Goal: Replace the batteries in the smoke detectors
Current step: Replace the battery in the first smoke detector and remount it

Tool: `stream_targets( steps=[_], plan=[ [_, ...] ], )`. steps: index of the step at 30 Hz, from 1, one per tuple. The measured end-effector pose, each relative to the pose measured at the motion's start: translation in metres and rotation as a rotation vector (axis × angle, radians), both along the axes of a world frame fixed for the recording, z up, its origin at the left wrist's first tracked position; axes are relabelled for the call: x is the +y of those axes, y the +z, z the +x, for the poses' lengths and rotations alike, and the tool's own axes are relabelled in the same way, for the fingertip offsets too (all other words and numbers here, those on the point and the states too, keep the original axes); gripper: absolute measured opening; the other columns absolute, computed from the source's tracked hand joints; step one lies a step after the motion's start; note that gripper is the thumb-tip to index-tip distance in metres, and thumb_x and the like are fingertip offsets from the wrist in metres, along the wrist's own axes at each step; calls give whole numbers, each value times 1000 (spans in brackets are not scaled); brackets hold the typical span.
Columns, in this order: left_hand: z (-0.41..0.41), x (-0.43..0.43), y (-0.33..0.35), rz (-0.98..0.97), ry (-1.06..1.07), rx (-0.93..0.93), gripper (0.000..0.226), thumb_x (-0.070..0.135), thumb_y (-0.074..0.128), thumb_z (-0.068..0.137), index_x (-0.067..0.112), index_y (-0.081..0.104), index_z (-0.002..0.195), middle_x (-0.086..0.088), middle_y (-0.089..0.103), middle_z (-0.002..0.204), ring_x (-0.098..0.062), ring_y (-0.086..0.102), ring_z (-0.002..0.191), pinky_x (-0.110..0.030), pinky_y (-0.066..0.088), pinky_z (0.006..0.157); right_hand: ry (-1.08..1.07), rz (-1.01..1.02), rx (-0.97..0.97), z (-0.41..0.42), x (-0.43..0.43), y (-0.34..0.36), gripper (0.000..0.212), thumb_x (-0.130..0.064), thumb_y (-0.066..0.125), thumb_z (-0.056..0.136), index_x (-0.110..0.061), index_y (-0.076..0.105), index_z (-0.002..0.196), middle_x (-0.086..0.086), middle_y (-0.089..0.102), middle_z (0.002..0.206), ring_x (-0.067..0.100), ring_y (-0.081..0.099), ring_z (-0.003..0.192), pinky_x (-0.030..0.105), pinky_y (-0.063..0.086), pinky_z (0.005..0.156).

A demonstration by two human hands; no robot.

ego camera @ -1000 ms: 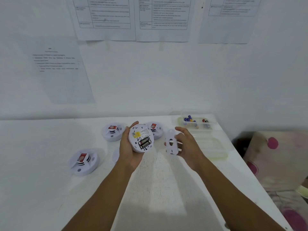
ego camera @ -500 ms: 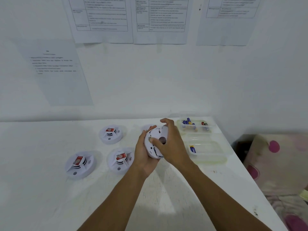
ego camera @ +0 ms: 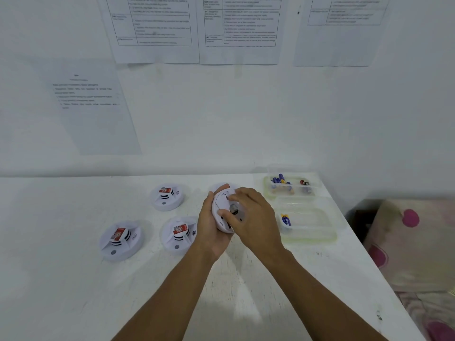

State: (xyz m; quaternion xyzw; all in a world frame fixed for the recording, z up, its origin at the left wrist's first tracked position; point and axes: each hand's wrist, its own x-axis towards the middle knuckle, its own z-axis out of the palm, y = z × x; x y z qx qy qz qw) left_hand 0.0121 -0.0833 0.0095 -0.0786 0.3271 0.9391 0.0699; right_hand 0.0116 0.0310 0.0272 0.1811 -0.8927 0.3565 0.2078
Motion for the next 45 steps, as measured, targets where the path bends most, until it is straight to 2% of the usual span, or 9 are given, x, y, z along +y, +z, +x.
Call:
stream_targets(
  steps=[3, 7, 11, 16, 20, 25, 29, 32, 45],
  plan=[
    [1, 1, 0, -23, 4, 0, 59, 50, 51, 85, 20, 56, 136, -13, 58, 136, -32, 55, 123, -49, 29, 116, -7, 16, -20, 2, 0, 1, 39, -47, 69, 83, -24, 70, 114, -8, 62, 126, 9, 56, 115, 11, 32, 94],
    [3, 1, 0, -35, 23, -14, 45, 49, 41, 97, 23, 74, 110, -11, 67, 123, -29, 60, 114, -46, 33, 114, -9, 27, -31, 6, -1, 1, 37, -46, 65, 85, -26, 68, 115, -8, 62, 124, 11, 56, 112, 15, 38, 92],
    [6, 3, 2, -111, 27, 14, 48, 48, 38, 99, 23, 56, 136, -11, 60, 134, -27, 61, 114, -43, 43, 103, -79, -68, -122, 9, -1, 1, 37, -50, 67, 82, -30, 67, 113, -7, 65, 112, 10, 61, 98, 24, 50, 85],
    [8, 3, 1, -108, 16, 20, 47, 48, 36, 100, 23, 58, 134, -10, 63, 131, -24, 66, 106, -35, 55, 86, -107, -104, -188, 12, -4, -3, 39, -50, 68, 81, -30, 65, 114, -7, 63, 113, 10, 62, 98, 24, 52, 84],
    [4, 0, 2, -161, 34, 12, 54, 55, 32, 99, 23, 59, 132, -10, 63, 131, -27, 61, 117, -44, 45, 103, -62, -133, -246, 15, -1, -5, 46, -54, 66, 81, -30, 62, 121, -10, 62, 118, 8, 60, 100, 29, 53, 85],
    [2, -6, 9, -462, 14, 112, 67, 70, 28, 91, 28, 63, 129, -4, 61, 135, -28, 58, 123, -50, 47, 103, 15, -464, -482, 14, 1, 4, 59, -46, 72, 82, -34, 45, 133, -14, 62, 106, 6, 68, 83, 36, 61, 74],
    [1, -10, 14, -694, 148, 164, 38, 33, 43, 101, 19, 55, 134, -7, 58, 138, -18, 57, 120, -41, 46, 106, 73, -795, -597, 9, 10, 5, 46, -17, 68, 89, -40, 52, 125, 1, 64, 116, 18, 67, 98, 40, 62, 70],
    [6, -18, 2, -730, 78, 252, 39, 31, 59, 93, 33, 53, 131, 5, 60, 134, -20, 60, 119, -39, 54, 94, 156, -1024, -662, 7, 16, 5, 38, -11, 64, 91, -38, 59, 117, 7, 69, 110, 26, 70, 97, 43, 61, 71],
    [19, -26, -15, -1037, 174, 434, 44, 18, 69, 88, 33, 55, 127, 1, 58, 136, -16, 60, 119, -30, 56, 91, 250, -437, -446, 3, 43, -5, 59, -13, 81, 76, -36, 54, 124, -7, 64, 104, 14, 71, 73, 27, 60, 59]
  ],
)
